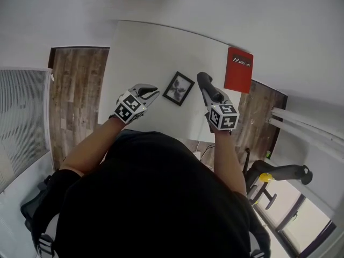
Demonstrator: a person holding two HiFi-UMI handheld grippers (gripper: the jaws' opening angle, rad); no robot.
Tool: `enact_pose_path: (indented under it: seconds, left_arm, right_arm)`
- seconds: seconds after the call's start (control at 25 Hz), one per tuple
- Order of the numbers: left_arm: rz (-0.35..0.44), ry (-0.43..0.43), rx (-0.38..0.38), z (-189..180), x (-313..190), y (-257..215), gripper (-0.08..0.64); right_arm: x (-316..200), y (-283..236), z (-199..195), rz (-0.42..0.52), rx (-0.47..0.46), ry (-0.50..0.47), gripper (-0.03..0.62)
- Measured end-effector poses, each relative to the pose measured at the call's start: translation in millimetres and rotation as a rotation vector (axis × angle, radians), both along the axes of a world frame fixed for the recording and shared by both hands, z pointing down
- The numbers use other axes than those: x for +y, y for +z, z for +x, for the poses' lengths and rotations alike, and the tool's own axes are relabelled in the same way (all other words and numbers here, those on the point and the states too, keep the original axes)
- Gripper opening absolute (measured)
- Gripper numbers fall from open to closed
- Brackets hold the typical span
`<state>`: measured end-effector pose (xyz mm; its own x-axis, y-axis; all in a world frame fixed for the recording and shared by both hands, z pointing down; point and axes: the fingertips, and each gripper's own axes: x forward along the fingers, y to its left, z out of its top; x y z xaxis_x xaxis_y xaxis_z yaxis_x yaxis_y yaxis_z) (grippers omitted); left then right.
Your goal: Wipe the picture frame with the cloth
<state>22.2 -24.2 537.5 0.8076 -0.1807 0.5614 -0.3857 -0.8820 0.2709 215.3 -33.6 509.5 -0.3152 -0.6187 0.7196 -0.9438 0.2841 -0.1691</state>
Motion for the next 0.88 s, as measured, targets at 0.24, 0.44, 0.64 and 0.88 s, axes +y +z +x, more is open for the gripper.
enact_pose_path:
  seconds: [0.24,0.44,0.64,0.88]
  left_arm:
    - [-0.008,0.043,-0.042,10.9,9.5,36.0,0.060]
    - [-0.021,0.130,-0.091,21.7,31.3,64.6,0.075]
    - [-0.012,0.179,-0.141,29.2,44.8,91.6,0.091]
    - [-0.003,0.199,-0.199,28.9,47.7,117.4,0.112]
  right_arm:
    - [-6.9,27.6,-14.9,-0.048,0.039,-0.057,0.106]
    - [-16.9,45.1,-25.6,-0.075,0.076,-0.098,0.106]
    - [-24.3,63.1,-33.1,-0.102,0.112,-0.132,0.106]
    - [-33.9,82.2,-41.6,-0.127,0.168,-0.174,0.106]
